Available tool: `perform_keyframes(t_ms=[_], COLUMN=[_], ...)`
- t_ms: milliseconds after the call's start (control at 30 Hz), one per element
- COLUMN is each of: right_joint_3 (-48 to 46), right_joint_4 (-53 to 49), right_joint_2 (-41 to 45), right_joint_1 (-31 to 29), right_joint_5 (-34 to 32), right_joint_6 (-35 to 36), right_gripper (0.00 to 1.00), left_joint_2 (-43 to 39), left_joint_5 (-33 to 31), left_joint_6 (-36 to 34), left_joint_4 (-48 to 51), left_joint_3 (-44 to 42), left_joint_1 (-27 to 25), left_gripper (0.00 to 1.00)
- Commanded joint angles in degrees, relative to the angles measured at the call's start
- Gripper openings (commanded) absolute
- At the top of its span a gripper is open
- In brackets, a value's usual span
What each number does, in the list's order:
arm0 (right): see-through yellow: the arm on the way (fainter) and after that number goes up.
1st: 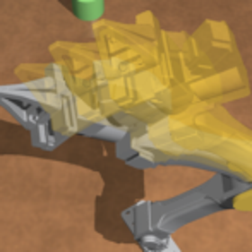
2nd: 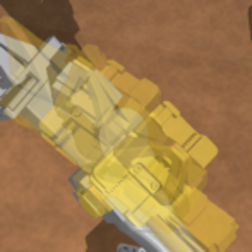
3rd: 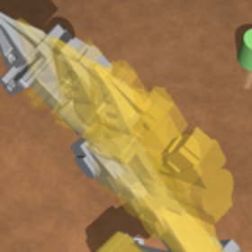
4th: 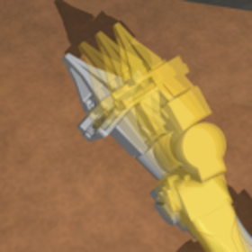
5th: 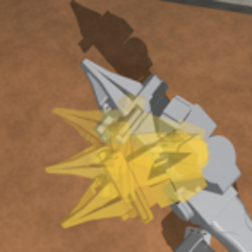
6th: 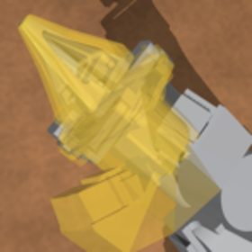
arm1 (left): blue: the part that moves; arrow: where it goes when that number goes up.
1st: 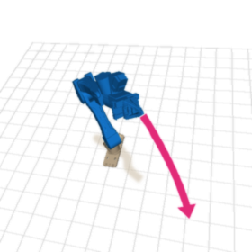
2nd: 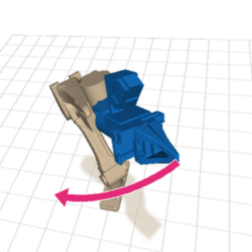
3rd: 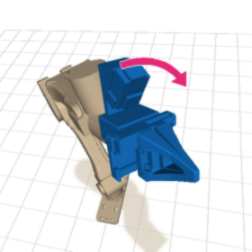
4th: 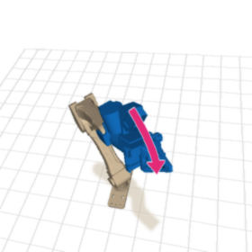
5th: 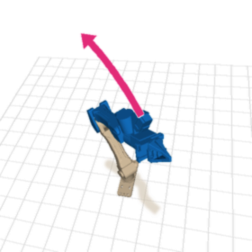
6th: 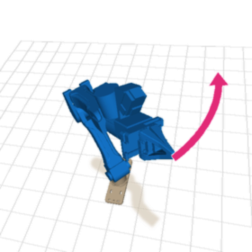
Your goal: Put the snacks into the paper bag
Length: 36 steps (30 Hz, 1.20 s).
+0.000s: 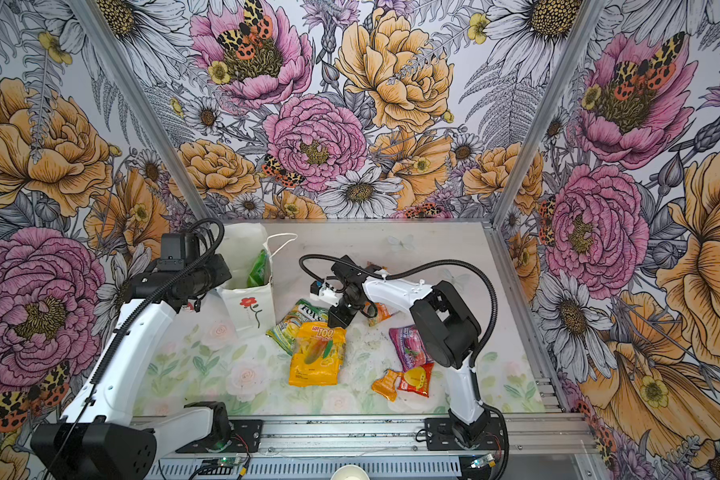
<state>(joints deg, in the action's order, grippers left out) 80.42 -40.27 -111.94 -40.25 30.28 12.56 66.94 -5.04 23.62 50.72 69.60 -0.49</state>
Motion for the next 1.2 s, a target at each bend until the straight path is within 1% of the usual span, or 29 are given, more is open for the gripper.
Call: perform_keyframes(t_ms=[0, 33, 167, 267, 333, 433, 567, 667, 733, 867, 933, 1167], right_joint_3=[-3.96, -5.44, -10.6, -14.01, -16.76, -19.6, -21.66, -23.81, -25.1, -26.41, -26.03, -22.56], right_joint_4=[6.95, 8.26, 13.0, 16.65, 19.85, 22.68, 23.27, 23.27, 23.31, 22.07, 21.32, 16.4], right_joint_2=[6.94, 8.14, 12.26, 15.22, 18.23, 23.58, 29.75, 33.84, 36.67, 41.52, 42.84, 43.51], right_joint_1=[0.28, 0.41, 0.51, 0.59, 0.77, 1.53, 1.48, 1.4, 1.4, 1.4, 1.39, 1.38], right_joint_5=[0.91, 1.0, 0.23, -2.07, -5.01, -11.29, -18.19, -23.05, -25.02, -28.79, -29.31, -32.11], right_joint_6=[-4.61, -5.59, -9.66, -13.74, -17.56, -25.38, -35.28, -41.42, -44.4, -48.3, -49.07, -50.04], right_gripper=[0.02, 0.0, 0.0, 0.0, 0.0, 0.0, 0.0, 0.0, 0.0, 0.0, 0.0, 0.0], left_joint_2=[0.35, 0.3, 0.32, 0.39, 0.65, 1.26, 2.8, 3.99, 4.48, 5.37, 5.74, 7.32], left_joint_5=[1.43, 1.43, 1.48, 1.52, 1.69, 2.18, 2.96, 3.28, 2.7, 0.72, 0.27, -2.31], left_joint_6=[0.33, 0.38, 0.47, 0.58, 0.55, 0.84, 1.38, 1.82, 2.13, 2.39, 2.49, 3.34], left_joint_4=[-1.04, -1.06, -1.09, -1.13, -1.07, -1.11, -1.01, -0.73, -0.18, 1.33, 1.69, 2.14], left_joint_3=[-0.69, -0.64, -0.77, -0.79, -0.78, -0.55, 0.42, 2.22, 3.36, 5.22, 5.75, 7.47], left_joint_1=[0.67, 0.67, 0.62, 0.65, 0.58, 0.49, -0.4, -1.83, -2.83, -4.51, -5.31, -10.65], left_gripper=[0.0, 0.0, 0.0, 0.0, 0.0, 0.0, 0.0, 0.0, 0.0, 0.0, 0.0, 0.0])
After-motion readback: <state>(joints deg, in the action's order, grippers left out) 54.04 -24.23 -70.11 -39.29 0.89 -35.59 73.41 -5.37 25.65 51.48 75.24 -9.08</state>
